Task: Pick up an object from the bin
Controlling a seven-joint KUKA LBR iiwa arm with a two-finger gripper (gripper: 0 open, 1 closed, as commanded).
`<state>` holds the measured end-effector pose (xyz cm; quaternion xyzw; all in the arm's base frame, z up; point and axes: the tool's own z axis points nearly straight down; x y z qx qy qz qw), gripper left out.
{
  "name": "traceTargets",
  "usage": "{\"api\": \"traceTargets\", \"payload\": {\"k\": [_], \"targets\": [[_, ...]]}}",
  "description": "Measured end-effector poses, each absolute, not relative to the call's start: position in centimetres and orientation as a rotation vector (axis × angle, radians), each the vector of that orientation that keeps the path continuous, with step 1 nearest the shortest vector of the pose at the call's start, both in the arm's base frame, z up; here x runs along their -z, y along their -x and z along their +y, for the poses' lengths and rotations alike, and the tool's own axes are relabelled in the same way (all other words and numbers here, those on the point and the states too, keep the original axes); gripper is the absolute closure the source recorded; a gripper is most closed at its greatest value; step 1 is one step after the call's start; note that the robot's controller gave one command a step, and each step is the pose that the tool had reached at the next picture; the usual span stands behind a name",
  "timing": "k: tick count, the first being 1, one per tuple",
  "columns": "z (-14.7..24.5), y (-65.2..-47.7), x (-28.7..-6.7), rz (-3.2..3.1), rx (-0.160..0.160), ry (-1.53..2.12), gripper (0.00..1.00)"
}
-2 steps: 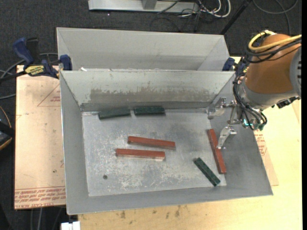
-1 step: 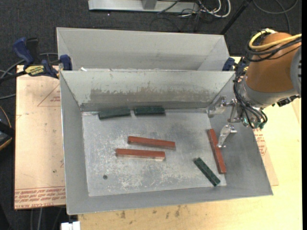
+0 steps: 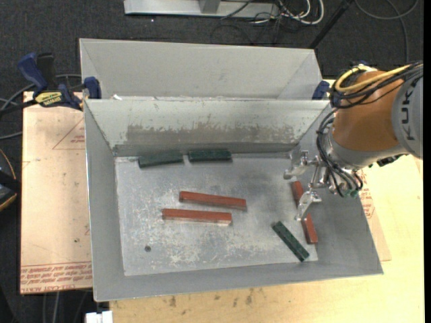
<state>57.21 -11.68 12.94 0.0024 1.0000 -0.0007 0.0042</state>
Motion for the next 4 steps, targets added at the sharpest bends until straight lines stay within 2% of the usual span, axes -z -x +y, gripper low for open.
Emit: {"api": "traceTargets", "payload": {"k": [1, 2, 3, 4], "targets": [[-6.3, -55.3, -8.8, 3.139, -0.002, -0.121, 0.0], [-3.5, -58.6, -10.5, 3.142, -0.002, 0.05, 0.0], [0.0, -62.5, -8.0, 3.12, -0.002, -0.009, 1.0], [0.0, -62.5, -8.0, 3.12, -0.002, -0.009, 1.0]]}}
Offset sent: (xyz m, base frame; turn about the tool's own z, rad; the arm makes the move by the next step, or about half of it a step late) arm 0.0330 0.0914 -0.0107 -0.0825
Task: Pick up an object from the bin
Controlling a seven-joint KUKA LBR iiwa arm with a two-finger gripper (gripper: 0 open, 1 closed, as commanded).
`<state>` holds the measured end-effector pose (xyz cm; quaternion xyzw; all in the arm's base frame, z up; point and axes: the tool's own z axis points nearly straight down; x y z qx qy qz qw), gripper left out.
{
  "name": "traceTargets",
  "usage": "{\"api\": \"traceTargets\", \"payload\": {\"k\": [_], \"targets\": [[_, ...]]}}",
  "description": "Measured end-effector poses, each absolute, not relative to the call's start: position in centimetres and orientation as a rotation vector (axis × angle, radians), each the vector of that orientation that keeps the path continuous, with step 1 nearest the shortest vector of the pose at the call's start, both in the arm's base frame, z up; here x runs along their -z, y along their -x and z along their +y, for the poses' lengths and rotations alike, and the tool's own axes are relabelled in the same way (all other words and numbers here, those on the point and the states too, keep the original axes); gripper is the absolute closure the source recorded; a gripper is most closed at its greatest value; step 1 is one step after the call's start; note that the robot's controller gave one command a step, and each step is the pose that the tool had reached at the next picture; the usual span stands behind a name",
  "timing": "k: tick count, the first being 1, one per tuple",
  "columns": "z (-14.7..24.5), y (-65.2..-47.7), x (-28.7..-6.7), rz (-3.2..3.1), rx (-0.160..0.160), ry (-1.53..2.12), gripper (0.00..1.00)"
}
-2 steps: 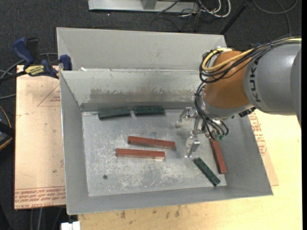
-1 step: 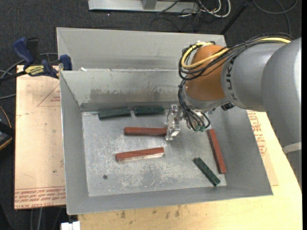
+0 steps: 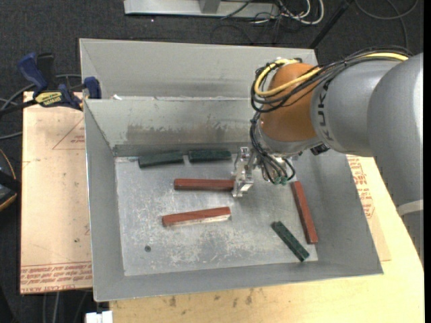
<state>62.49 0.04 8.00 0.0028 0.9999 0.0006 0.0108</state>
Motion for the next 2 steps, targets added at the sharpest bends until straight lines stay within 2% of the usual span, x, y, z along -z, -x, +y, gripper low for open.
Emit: {"api": "traceTargets", "payload": {"k": [1, 2], "targets": [[0.69, -60.85, -22.25, 3.137, 0.0, 0.059, 1.0], [0.69, -60.82, -22.21, 3.138, 0.0, 0.059, 1.0]]}}
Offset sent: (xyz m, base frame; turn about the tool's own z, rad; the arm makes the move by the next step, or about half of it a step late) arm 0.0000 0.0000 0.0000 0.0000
